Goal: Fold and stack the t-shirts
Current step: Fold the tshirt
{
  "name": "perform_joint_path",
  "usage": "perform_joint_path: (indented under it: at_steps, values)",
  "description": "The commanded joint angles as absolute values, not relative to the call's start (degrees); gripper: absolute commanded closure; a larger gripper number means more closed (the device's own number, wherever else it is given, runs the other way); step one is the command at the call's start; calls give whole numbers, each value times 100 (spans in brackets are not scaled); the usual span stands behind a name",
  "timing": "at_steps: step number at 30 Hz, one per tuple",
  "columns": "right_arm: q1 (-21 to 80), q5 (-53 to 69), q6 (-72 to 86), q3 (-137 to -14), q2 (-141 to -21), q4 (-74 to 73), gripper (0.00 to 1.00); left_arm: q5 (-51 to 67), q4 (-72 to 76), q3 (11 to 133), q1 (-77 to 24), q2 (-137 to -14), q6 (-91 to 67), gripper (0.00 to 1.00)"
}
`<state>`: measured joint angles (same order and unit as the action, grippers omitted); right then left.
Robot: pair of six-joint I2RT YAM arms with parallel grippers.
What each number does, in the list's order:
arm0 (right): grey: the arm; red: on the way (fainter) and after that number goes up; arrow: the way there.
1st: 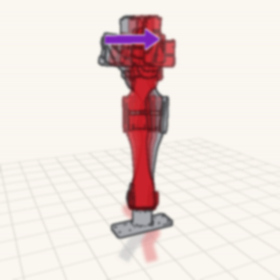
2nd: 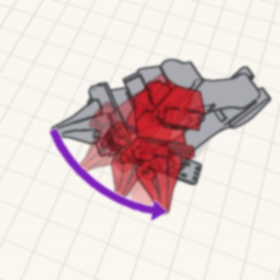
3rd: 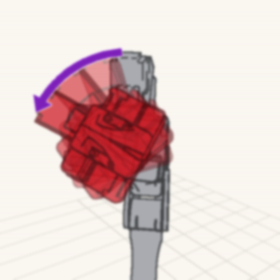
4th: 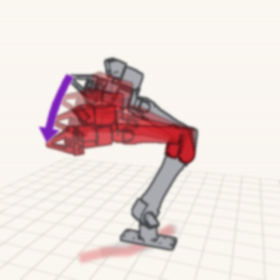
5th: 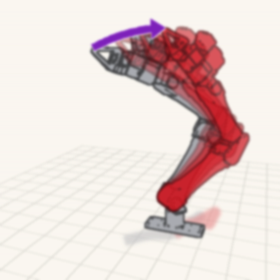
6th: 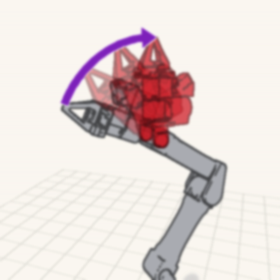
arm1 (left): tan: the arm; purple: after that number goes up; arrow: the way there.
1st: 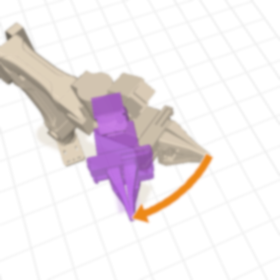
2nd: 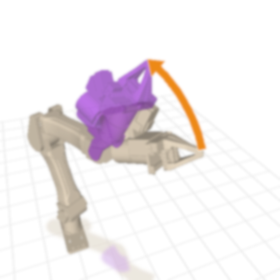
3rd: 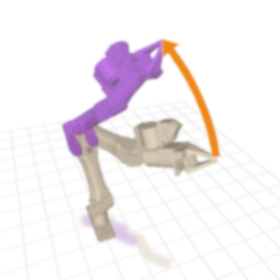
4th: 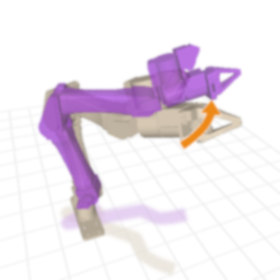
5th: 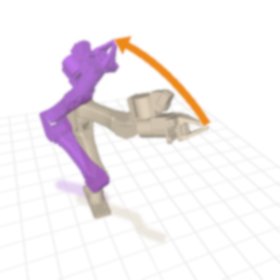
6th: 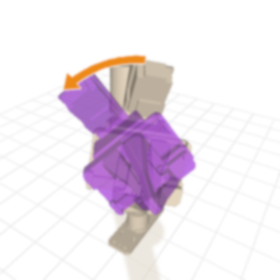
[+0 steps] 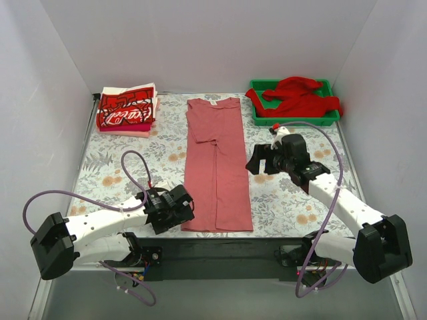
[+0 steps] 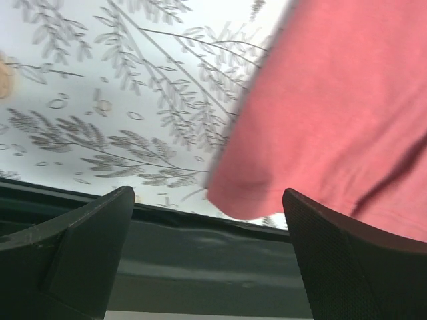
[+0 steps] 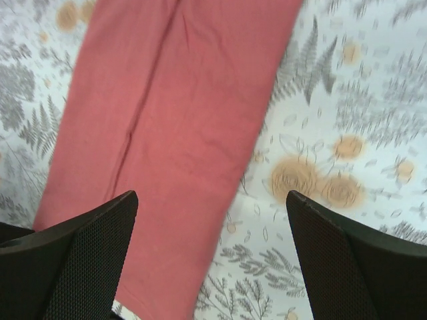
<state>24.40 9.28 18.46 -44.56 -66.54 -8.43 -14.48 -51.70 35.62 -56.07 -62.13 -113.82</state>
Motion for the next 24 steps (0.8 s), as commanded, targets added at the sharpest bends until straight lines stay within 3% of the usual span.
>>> perform_joint_path:
  at_steps: [1,4,9,18,24]
  values:
    - [2443,1142,2215,-3938,-6391,-554,2,-1845,-5501,3525,-5555,-6091,-12594,8]
    - [2443,1160,2294,-3631,-6206,-589,3,-1828,-5293,3402,-5502,-6038,-12516,21]
    - [2470,1257,2338,-3376,-6047,-922,5,-1530,-4861,3244,-5440,-6275,-12147,31]
    - [2592,1160,2171,-3454,-5854,-2003,15,-1029,-4263,2830,-5440,-6276,-11962,69]
    - [3593,801,2487,-3314,-5827,-2767,21,-844,-3973,2654,-5440,-6284,-11874,90]
